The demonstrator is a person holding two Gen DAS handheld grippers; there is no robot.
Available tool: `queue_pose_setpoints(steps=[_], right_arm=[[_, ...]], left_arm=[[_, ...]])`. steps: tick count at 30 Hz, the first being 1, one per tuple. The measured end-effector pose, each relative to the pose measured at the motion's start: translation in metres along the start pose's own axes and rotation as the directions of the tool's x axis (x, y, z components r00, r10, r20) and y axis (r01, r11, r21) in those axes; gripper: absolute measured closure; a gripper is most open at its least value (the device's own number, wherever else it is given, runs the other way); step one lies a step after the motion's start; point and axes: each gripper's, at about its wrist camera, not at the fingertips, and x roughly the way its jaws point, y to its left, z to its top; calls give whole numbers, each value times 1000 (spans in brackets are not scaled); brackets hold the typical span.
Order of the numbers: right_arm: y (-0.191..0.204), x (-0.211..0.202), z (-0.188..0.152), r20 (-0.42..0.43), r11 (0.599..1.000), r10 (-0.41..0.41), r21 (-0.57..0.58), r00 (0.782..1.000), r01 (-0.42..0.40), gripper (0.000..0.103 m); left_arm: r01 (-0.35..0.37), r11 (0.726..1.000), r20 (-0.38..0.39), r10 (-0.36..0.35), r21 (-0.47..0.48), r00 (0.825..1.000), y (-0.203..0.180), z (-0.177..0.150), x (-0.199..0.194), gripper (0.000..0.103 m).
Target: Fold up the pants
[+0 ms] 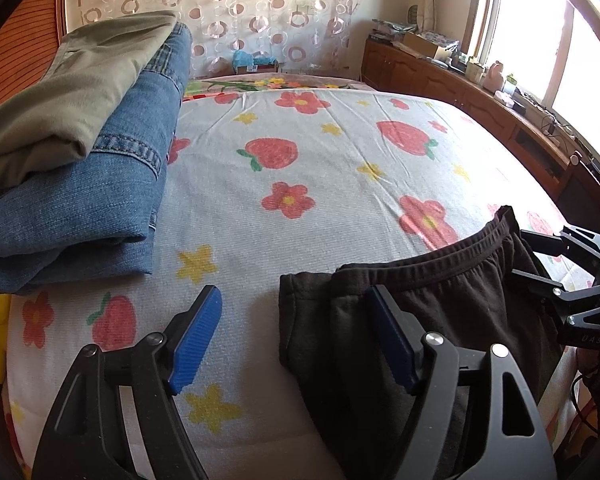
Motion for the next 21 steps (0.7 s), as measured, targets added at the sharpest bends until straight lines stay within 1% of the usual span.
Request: queue_pose_setpoints(steps=[4, 7, 10, 14, 16, 18, 21], right_arm=[[1, 2, 1, -3, 1000, -21, 0, 1000, 21, 34], [2, -1, 0, 1, 999, -35, -7, 999, 35, 34], [3, -6, -3, -3, 1000, -31, 0, 1000, 31, 34], [1, -20, -9, -15, 998, -61, 7, 998, 62, 34], [-1, -28, -14, -17, 998, -53, 21, 998, 53, 34], [-3, -36, -20, -10, 999, -8, 34, 1000, 9, 34], [-9, -44, -31, -17, 999, -9, 45, 1000, 10, 34]], left_arm=[[0, 1000, 0, 0, 0, 1000, 0, 0, 0, 27], [0, 1000, 0, 0, 0, 1000, 0, 0, 1, 27], [1, 1000, 0, -1, -1, 1000, 0, 0, 1, 27], [0, 1000, 0, 0, -1, 1000, 0, 0, 1, 27], [0, 1000, 0, 0, -1, 1000, 0, 0, 1, 27], [0, 1000, 0, 0, -1, 1000, 0, 0, 1, 27], [0, 1000, 0, 0, -1, 1000, 0, 0, 1, 27]])
